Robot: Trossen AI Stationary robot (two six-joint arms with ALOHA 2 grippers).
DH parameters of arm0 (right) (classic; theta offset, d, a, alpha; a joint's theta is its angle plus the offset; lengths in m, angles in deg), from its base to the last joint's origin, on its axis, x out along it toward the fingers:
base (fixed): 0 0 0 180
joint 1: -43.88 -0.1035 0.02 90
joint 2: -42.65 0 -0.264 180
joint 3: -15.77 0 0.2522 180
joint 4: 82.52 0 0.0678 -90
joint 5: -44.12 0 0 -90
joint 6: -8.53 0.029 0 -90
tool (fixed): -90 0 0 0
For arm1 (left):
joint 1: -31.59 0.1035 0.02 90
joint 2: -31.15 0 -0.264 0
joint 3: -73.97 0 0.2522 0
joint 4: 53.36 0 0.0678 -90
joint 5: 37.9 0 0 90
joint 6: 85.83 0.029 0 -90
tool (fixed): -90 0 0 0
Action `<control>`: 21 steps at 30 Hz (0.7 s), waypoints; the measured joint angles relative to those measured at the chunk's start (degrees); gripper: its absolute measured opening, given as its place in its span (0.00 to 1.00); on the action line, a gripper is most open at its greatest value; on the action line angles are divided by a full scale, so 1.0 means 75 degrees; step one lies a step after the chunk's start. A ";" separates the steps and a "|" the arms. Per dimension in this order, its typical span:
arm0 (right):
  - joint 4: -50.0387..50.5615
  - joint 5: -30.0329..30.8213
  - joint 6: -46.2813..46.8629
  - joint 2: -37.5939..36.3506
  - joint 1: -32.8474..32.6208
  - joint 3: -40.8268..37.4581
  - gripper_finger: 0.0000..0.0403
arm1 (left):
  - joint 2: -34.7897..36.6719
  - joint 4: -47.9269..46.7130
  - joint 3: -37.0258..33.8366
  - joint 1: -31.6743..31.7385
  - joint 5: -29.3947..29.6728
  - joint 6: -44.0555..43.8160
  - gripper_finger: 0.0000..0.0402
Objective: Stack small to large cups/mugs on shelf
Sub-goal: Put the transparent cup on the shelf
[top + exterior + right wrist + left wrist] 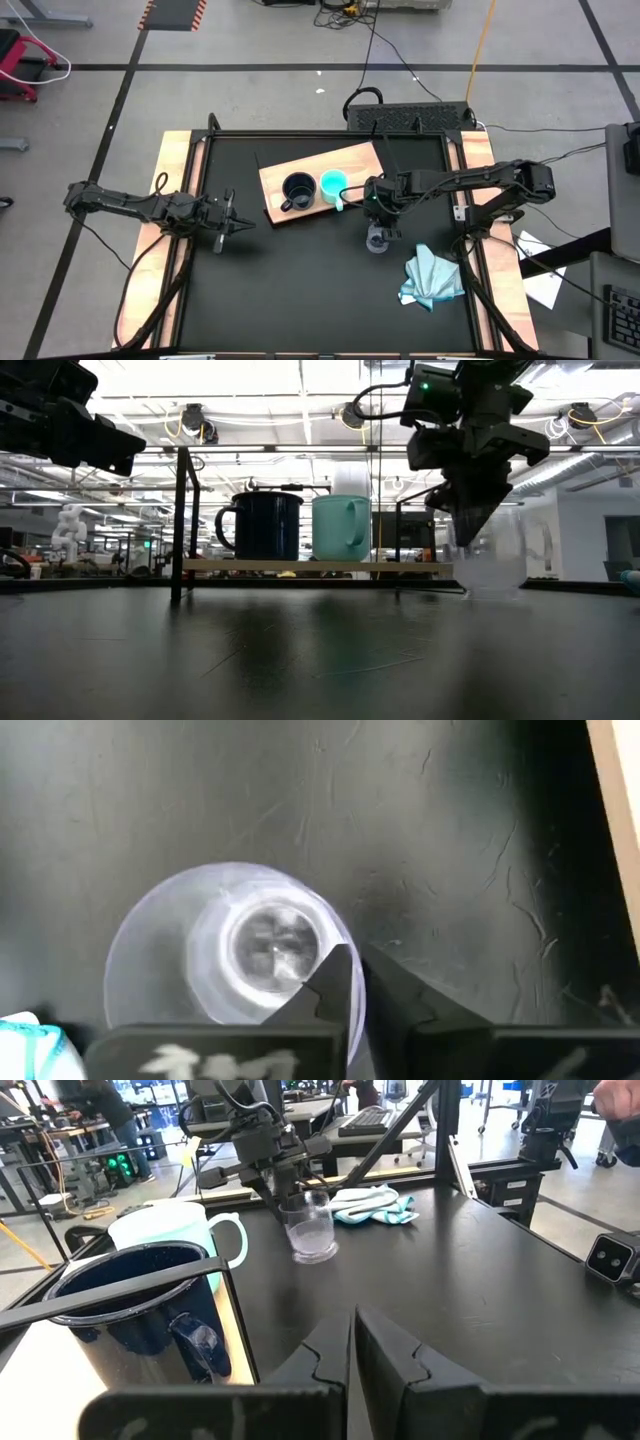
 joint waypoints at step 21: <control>-0.0685 0.0569 0.0164 -0.0739 0.0000 -0.0003 0.00 | -0.0003 -0.0058 0.0000 0.0000 -0.0002 -0.0058 0.06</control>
